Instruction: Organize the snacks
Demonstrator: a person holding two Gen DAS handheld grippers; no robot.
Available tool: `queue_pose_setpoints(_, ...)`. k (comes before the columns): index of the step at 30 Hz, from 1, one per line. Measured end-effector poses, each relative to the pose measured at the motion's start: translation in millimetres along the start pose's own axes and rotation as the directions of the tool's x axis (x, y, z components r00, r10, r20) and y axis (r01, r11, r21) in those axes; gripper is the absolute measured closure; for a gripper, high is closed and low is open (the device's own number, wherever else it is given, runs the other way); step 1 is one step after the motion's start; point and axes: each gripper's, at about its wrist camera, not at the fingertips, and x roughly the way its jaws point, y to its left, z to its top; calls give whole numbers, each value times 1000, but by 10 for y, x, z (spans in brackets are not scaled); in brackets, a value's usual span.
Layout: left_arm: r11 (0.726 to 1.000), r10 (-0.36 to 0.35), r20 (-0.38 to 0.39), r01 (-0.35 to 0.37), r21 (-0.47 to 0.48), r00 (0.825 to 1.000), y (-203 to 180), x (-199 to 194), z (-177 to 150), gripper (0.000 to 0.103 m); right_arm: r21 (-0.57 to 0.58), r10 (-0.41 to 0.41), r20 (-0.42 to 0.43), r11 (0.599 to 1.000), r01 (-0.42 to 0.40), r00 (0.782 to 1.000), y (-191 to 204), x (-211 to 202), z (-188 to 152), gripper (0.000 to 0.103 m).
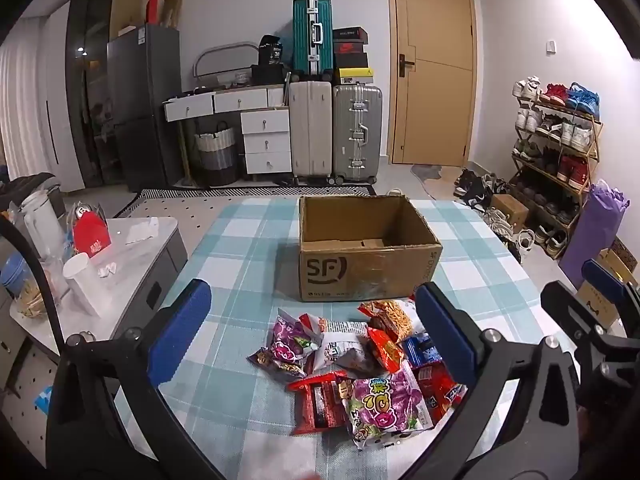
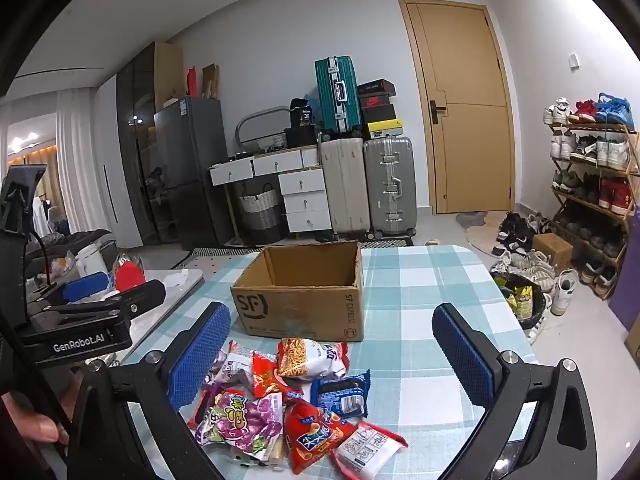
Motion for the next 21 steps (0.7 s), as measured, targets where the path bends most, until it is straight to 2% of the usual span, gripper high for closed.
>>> queue_pose_setpoints(5, 1000, 0, 21, -1, 10, 1000, 1, -60, -25, 1, -4, 10, -8, 1000, -10, 1000, 11, 2, 5, 0)
queue_pose_setpoints(8, 1000, 3, 5, -3, 26, 1000, -55, -63, 3, 1, 10, 3, -7, 1000, -2, 1000, -11, 0, 8, 0)
queue_pose_setpoints(21, 999, -35, 14, 35, -16, 999, 25, -152, 17, 1, 3, -2, -8, 1000, 2, 1000, -41, -6, 1, 0)
